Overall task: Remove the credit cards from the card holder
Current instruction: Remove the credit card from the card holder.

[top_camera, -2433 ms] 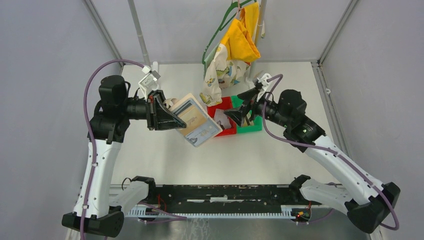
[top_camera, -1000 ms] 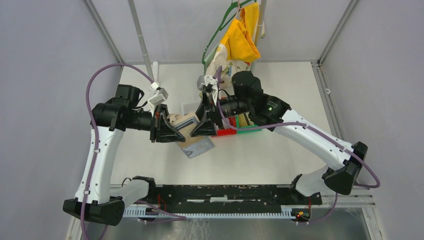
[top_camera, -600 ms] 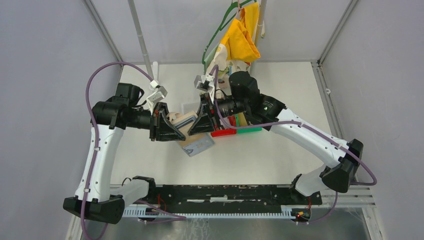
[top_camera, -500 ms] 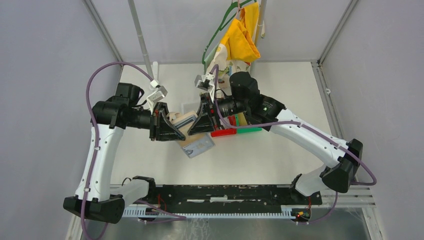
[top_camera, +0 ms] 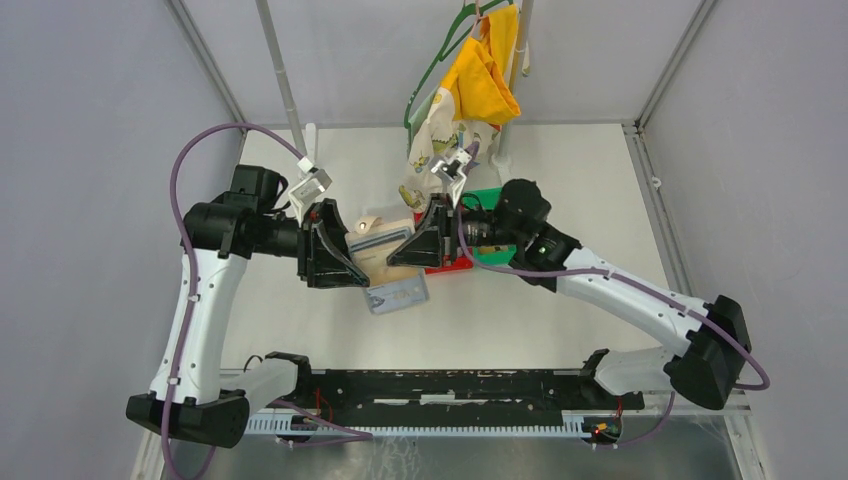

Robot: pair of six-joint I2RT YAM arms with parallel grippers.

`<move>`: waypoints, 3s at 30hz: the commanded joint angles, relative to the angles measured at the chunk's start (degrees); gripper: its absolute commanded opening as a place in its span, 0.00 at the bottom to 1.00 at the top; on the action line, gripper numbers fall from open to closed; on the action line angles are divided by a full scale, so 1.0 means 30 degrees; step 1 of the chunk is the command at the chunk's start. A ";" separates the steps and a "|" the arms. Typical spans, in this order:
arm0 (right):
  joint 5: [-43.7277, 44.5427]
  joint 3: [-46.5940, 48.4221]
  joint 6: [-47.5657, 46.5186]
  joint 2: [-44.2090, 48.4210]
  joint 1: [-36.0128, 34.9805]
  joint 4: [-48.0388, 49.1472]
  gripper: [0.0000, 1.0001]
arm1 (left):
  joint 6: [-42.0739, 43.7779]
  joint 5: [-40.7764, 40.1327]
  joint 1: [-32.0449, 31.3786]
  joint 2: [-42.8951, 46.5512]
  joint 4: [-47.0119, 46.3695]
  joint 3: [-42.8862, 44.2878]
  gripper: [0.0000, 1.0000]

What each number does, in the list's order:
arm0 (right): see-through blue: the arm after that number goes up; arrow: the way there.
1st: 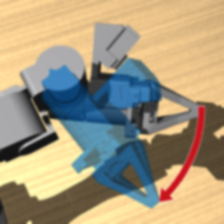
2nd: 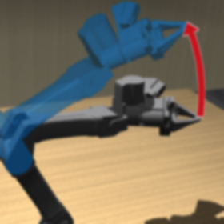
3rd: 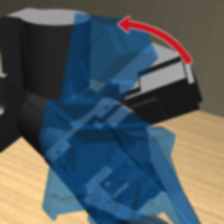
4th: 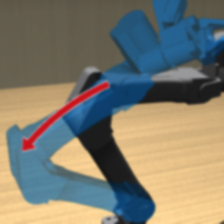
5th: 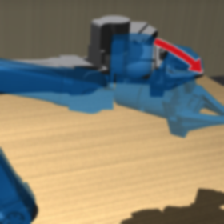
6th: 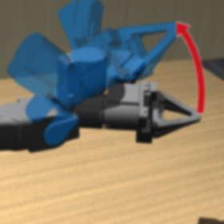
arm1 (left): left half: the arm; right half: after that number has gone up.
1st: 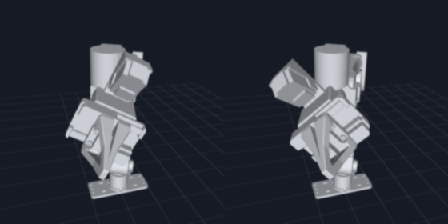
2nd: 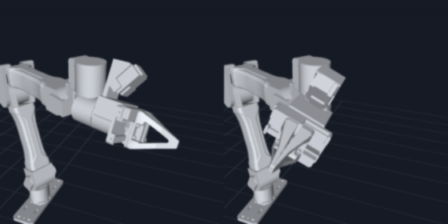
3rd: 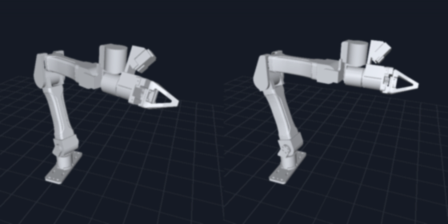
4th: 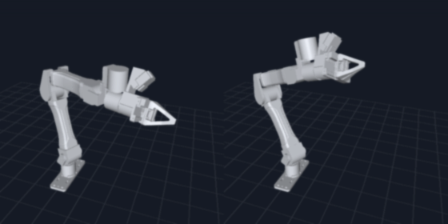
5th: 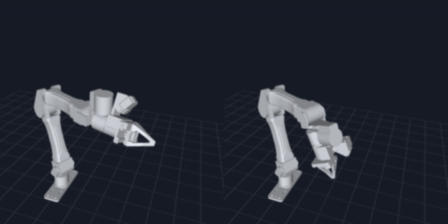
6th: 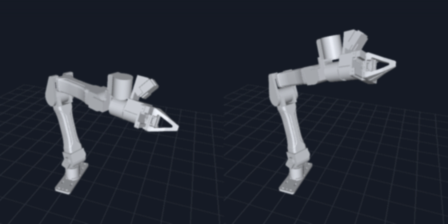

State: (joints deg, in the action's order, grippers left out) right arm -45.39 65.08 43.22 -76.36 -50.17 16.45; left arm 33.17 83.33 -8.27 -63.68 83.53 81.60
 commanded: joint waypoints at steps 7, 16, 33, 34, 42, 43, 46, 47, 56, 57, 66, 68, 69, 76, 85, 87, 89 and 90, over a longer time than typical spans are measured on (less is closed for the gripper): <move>0.5941 -0.4093 0.7474 0.2228 0.0494 1.2999 0.00 | 0.0491 0.2337 0.0371 0.0367 0.0136 0.0071 0.63; 0.8632 -0.5187 0.8326 0.1848 -0.0299 1.5854 0.00 | 0.0706 0.2381 0.1568 -0.0011 0.0136 -0.0488 0.60; 1.6267 -0.6079 0.5400 0.0383 -0.3448 2.0162 0.00 | -0.0231 0.2928 0.2416 -0.1355 0.0108 0.1774 0.57; 1.6536 -0.5991 0.5201 0.0191 -0.3685 2.0373 0.00 | -0.0291 0.2974 0.2470 -0.1287 0.0107 0.1814 0.56; 1.8459 -0.6634 0.3660 0.0312 -0.4827 2.1285 0.00 | -0.0508 0.2974 0.3440 -0.1010 0.0136 0.1638 0.30; 1.8572 -0.6810 0.3618 0.0457 -0.4838 2.1331 0.00 | -0.0509 0.2973 0.3454 -0.1010 0.0136 0.1566 0.25; 1.8743 -0.7349 0.3480 0.0867 -0.4838 2.1232 0.04 | -0.0402 0.2831 0.3490 -0.1007 0.0136 0.1464 0.10; 1.8830 -0.7646 0.3442 0.1042 -0.4831 2.1213 0.13 | -0.0331 0.2611 0.3483 -0.1024 0.0136 0.1504 0.06; 1.6610 -0.8677 0.2587 0.2689 -0.3805 1.8387 0.70 | 0.0061 0.0326 0.3432 -0.0691 -0.0257 0.1809 0.02; 1.5808 -0.8508 0.2614 0.2746 -0.3395 1.7823 0.74 | 0.0068 -0.0017 0.3446 -0.0585 -0.0345 0.1829 0.02; 1.0309 -0.7014 -0.1640 0.4169 0.0302 0.9315 0.98 | 0.1084 -0.4359 0.3156 0.0069 -0.0801 0.1866 0.02; 1.0609 -0.5823 -0.5208 0.4443 0.0376 0.5828 0.98 | 0.2054 -0.5968 0.3006 0.0117 -0.0786 0.1959 0.02; 1.0654 -0.5346 -0.7117 0.4550 0.0377 0.4495 0.98 | 0.2898 -0.6894 0.2995 0.0138 -0.0744 0.1936 0.02; 0.9457 -0.2462 -1.3756 0.4387 0.0377 -0.1300 0.98 | 0.7790 -1.3733 0.1674 0.0115 -0.0014 0.1031 0.02; 0.7814 -0.0666 -1.3421 0.1401 -0.0496 -0.1883 0.98 | 0.9832 -1.9531 -0.0490 0.0056 -0.1291 -0.0336 0.02; 0.8235 0.0221 -1.4233 0.0545 -0.1364 -0.2623 0.98 | 0.9580 -2.0309 -0.1207 -0.0037 -0.1475 -0.0404 0.02; 0.8581 0.0604 -1.4758 -0.0049 -0.2046 -0.2507 0.98 | 0.9162 -2.0784 -0.1698 -0.0001 -0.1892 -0.0305 0.02; 0.8626 0.0506 -1.4715 -0.0161 -0.2260 -0.2027 0.98 | 0.8936 -2.0985 -0.1879 0.0047 -0.2175 -0.0244 0.02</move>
State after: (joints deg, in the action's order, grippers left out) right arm -19.62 62.83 2.61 -75.37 -53.67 9.13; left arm 58.43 25.19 -11.70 -64.18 82.15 80.03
